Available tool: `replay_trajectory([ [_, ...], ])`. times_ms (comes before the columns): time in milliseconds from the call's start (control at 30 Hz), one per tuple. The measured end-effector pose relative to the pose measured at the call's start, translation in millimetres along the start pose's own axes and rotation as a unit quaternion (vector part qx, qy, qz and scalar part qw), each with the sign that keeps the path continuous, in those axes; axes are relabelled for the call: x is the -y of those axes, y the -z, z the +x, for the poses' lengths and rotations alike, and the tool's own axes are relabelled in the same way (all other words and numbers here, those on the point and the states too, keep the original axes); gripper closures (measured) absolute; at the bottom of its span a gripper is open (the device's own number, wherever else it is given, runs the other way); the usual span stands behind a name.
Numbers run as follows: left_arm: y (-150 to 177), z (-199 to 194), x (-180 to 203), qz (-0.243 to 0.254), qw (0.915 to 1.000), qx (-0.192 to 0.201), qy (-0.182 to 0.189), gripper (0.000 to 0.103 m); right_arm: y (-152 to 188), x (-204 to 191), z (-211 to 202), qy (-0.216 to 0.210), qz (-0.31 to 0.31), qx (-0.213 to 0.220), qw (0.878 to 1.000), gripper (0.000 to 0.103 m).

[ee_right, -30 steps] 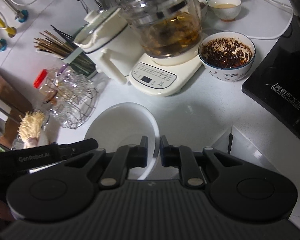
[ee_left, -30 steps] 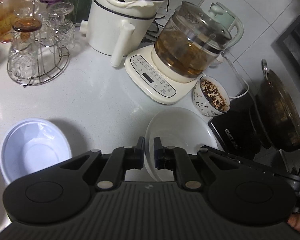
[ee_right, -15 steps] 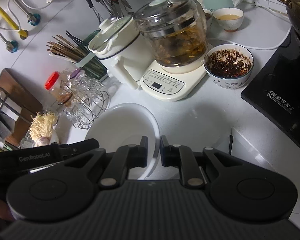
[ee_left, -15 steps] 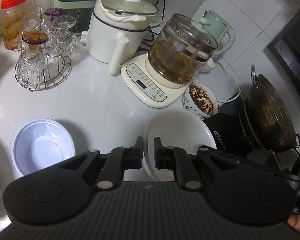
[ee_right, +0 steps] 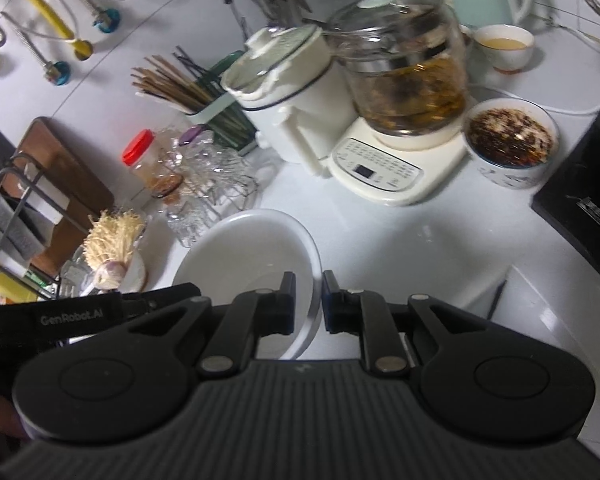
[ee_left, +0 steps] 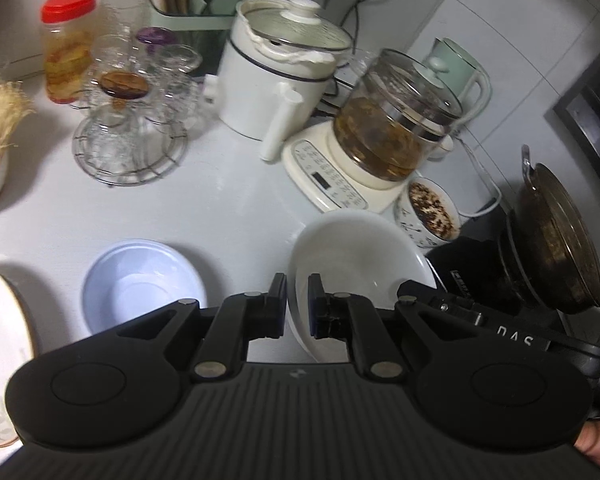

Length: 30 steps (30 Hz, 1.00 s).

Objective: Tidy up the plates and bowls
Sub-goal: 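Carry the white bowl with both grippers over the light blue bowl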

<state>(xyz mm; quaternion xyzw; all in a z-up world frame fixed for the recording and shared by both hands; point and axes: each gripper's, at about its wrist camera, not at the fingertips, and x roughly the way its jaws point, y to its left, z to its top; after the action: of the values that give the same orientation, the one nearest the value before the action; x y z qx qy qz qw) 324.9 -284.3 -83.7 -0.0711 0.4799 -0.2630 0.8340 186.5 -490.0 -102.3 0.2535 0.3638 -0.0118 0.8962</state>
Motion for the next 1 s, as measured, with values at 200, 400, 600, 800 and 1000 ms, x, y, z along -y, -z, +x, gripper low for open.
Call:
replay_trajectory([
  [200,-1,-18,-22,-0.010,0.9995,0.016,-0.026,0.092,-1,-26,10,-0.025,-0.032,0.011,0.999,0.086],
  [400,3,-29,-47,-0.028,0.9985,0.023,-0.041,0.092,3,-49,25,-0.040,-0.048,0.012,0.998,0.086],
  [600,10,-34,-63,-0.047,0.9975,0.028,-0.045,0.092,4,-54,41,-0.054,-0.028,-0.006,0.998,0.086],
  [800,15,-29,-88,-0.075,0.9955,0.036,-0.046,0.092,3,-67,62,-0.061,-0.043,-0.026,0.997,0.086],
  [1000,18,-19,-115,-0.099,0.9926,0.037,-0.060,0.092,6,-86,88,-0.061,-0.078,-0.032,0.995,0.086],
])
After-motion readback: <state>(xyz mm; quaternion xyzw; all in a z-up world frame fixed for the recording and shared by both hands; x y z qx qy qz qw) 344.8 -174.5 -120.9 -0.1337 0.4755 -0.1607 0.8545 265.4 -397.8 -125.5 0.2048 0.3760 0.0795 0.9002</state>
